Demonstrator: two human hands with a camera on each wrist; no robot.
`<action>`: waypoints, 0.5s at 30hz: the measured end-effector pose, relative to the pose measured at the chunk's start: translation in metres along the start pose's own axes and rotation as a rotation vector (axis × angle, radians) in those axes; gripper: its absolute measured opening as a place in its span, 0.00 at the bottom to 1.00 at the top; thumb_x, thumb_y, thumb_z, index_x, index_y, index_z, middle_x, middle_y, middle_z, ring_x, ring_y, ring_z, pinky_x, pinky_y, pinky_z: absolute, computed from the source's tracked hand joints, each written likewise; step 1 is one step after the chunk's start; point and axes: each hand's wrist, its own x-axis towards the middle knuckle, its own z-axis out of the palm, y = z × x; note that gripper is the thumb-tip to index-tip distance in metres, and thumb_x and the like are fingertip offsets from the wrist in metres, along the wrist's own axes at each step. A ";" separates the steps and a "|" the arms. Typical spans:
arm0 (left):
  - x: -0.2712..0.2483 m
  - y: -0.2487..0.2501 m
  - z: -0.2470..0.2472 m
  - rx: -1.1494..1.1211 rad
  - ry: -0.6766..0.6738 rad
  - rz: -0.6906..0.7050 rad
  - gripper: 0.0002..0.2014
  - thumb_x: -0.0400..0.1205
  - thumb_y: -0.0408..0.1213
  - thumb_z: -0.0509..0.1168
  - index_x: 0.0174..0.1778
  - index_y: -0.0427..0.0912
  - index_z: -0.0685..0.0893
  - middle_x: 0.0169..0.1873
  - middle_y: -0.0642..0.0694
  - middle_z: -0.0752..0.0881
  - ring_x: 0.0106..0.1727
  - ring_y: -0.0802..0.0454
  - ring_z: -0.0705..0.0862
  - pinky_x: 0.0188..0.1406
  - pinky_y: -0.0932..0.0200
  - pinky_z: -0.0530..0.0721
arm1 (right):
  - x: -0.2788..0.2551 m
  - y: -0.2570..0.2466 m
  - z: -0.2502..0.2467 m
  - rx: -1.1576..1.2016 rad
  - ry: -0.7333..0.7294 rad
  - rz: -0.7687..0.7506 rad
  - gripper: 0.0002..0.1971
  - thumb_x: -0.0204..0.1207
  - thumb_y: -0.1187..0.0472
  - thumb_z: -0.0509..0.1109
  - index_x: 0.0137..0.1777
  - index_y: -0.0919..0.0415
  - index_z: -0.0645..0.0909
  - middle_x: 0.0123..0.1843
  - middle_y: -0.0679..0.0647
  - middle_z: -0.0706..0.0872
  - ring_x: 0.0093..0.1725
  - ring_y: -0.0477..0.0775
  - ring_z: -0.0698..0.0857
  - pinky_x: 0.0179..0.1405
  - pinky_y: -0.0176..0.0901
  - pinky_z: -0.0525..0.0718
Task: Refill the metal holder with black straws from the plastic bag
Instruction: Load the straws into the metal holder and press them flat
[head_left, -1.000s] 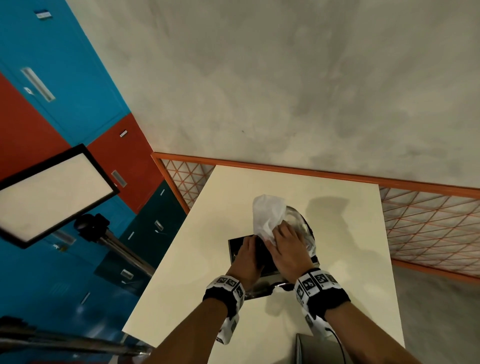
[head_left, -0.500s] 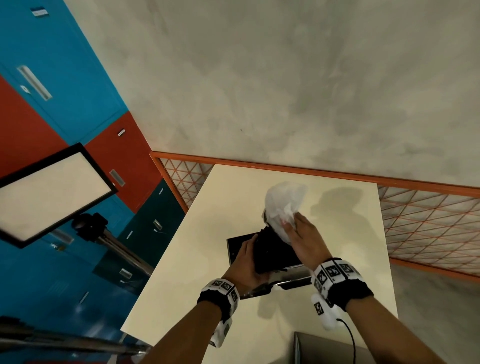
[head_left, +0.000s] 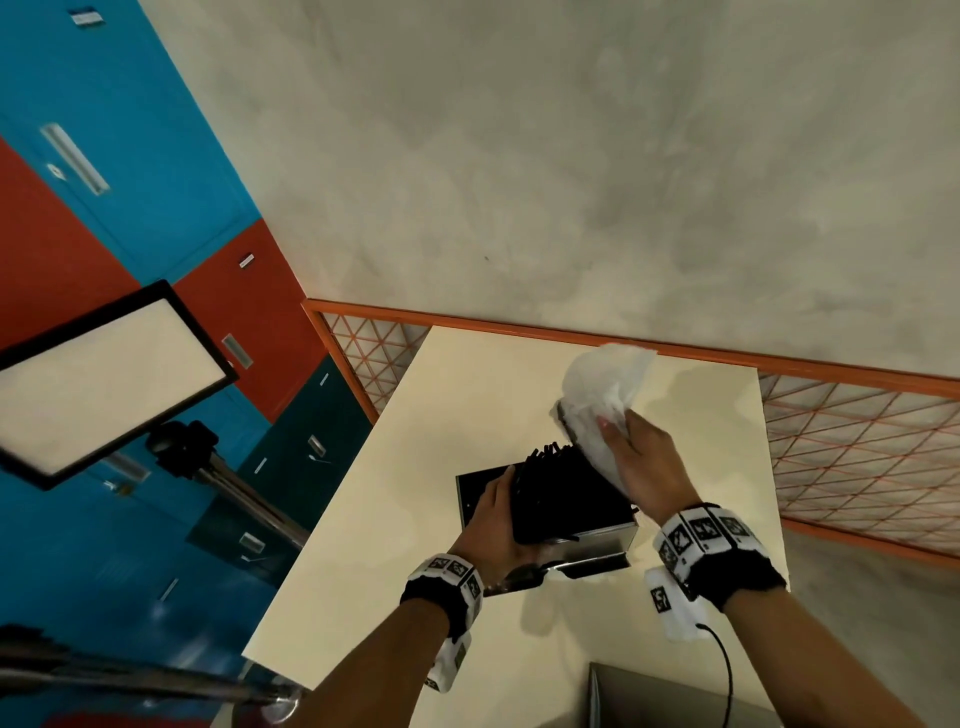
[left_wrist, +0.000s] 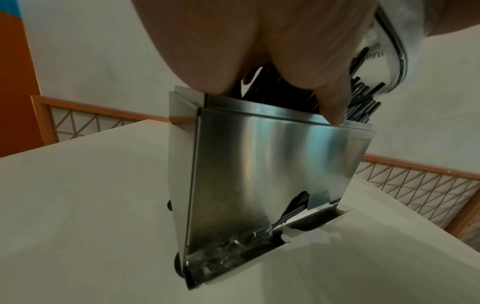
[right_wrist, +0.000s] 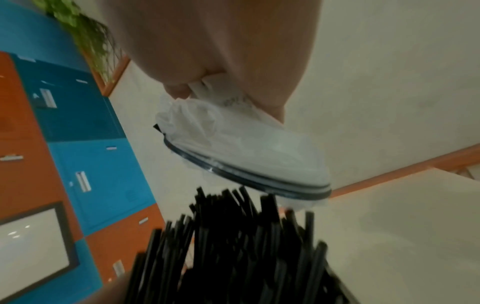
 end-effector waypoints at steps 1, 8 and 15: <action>0.000 0.001 -0.001 -0.011 0.002 -0.005 0.64 0.65 0.66 0.78 0.89 0.45 0.48 0.84 0.47 0.60 0.84 0.49 0.63 0.83 0.55 0.64 | 0.001 -0.005 -0.005 0.017 0.029 -0.010 0.16 0.86 0.52 0.59 0.59 0.64 0.80 0.54 0.60 0.87 0.52 0.58 0.84 0.47 0.40 0.71; -0.007 0.013 -0.013 -0.111 -0.018 -0.077 0.62 0.69 0.60 0.79 0.89 0.44 0.46 0.85 0.49 0.57 0.85 0.52 0.60 0.80 0.63 0.61 | -0.002 -0.040 -0.014 0.106 0.067 -0.079 0.11 0.86 0.52 0.60 0.51 0.59 0.79 0.48 0.52 0.86 0.46 0.51 0.84 0.39 0.35 0.73; -0.026 0.010 -0.044 -0.312 0.106 -0.085 0.44 0.82 0.67 0.61 0.88 0.51 0.53 0.85 0.52 0.64 0.83 0.57 0.64 0.81 0.58 0.63 | -0.024 -0.076 0.016 0.165 0.090 -0.266 0.12 0.85 0.53 0.62 0.55 0.60 0.81 0.47 0.46 0.87 0.46 0.39 0.84 0.45 0.24 0.77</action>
